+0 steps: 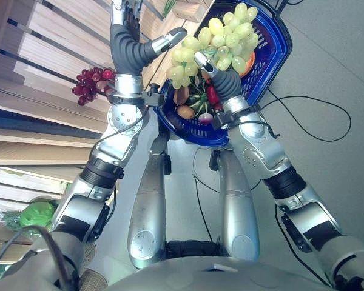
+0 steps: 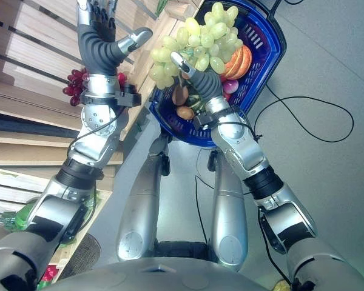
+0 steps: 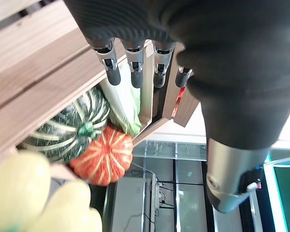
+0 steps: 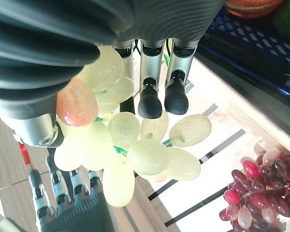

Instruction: Pick up fruits and vegetables into the basket

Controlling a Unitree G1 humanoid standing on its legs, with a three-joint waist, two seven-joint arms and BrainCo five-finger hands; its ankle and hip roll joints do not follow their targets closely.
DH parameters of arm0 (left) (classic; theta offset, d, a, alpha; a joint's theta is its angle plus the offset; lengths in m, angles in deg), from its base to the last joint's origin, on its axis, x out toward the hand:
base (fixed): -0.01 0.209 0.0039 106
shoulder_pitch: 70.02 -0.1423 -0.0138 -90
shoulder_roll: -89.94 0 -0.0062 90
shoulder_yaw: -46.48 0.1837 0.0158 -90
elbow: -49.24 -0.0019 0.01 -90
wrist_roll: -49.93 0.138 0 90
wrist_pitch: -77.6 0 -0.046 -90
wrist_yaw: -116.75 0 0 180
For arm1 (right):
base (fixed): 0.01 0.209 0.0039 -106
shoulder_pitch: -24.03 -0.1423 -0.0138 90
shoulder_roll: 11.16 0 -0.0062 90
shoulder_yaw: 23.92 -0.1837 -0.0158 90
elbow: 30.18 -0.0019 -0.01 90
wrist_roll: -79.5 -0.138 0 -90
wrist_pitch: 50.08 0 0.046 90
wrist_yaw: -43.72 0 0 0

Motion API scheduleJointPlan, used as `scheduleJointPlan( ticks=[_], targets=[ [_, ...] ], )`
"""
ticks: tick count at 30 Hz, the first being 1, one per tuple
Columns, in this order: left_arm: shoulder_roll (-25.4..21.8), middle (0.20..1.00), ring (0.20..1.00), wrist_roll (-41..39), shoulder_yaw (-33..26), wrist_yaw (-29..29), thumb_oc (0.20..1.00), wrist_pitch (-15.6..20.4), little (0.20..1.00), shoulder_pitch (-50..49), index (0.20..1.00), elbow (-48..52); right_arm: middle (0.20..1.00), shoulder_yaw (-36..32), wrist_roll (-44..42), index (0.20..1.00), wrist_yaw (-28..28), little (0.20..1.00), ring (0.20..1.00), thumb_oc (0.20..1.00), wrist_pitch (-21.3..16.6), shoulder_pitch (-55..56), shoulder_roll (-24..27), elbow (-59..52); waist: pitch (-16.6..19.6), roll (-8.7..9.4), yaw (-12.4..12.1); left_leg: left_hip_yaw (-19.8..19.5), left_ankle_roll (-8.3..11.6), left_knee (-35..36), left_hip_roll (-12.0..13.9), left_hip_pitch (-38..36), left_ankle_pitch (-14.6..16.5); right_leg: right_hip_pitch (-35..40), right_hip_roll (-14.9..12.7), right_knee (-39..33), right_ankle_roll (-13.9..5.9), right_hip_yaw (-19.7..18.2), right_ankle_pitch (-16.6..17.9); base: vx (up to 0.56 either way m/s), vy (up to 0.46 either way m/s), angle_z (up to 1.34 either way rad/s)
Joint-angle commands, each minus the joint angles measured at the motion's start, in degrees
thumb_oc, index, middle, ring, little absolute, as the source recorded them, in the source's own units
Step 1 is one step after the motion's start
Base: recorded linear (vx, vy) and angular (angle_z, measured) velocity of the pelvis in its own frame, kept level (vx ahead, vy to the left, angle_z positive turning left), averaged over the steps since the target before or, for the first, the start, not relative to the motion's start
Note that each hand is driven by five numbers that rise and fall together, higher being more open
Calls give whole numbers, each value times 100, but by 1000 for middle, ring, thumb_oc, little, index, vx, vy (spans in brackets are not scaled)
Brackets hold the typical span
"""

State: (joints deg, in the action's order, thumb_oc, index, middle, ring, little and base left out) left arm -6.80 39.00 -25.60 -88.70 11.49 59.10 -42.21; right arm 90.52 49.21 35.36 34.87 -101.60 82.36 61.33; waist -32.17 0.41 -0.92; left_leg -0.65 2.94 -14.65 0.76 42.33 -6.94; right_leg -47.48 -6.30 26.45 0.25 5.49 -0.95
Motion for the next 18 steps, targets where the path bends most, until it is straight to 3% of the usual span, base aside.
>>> scheduleJointPlan(
  ticks=[1, 7, 13, 18],
  targets=[
    [-82, 1000, 1000, 629, -274, -348, 1000, 180, 1000, 71, 1000, 10, 200, -169, 84, 200, -44, 200, 200, 200, -356, 74, -44, -329, 238, -115, 24, -105, -80, -454, -202, 96, 411, 385, -46, -452, -449, 254, 182, 0, 0, 0],
    [-642, 1000, 1000, 1714, -367, -1321, 1000, -85, 1000, 223, 1000, -979, 200, -154, 149, 200, -262, 200, 200, 200, 24, 52, 302, 802, 238, -168, 11, -80, -23, -489, -173, 87, 418, 369, -68, -395, -431, 245, 142, 2, 19, 0],
    [-1412, 1000, 1000, 2108, -124, -1672, 1000, -514, 1000, 745, 1000, -2172, 200, 49, 303, 200, -602, 200, 200, 200, 389, -603, 924, 2205, 238, -311, -42, -45, 34, -492, -151, 78, 409, 334, -122, -352, -423, 256, 118, -6, 40, 1],
    [-1703, 1000, 1000, 2405, 240, -1651, 1000, -799, 1000, 1165, 1000, -2861, 200, 322, 375, 200, -667, 200, 200, 200, 678, -1251, 1127, 3110, 238, -434, -99, -25, 63, -500, -169, 108, 397, 264, -142, -301, -401, 256, 101, -7, 32, -1]
  ],
)
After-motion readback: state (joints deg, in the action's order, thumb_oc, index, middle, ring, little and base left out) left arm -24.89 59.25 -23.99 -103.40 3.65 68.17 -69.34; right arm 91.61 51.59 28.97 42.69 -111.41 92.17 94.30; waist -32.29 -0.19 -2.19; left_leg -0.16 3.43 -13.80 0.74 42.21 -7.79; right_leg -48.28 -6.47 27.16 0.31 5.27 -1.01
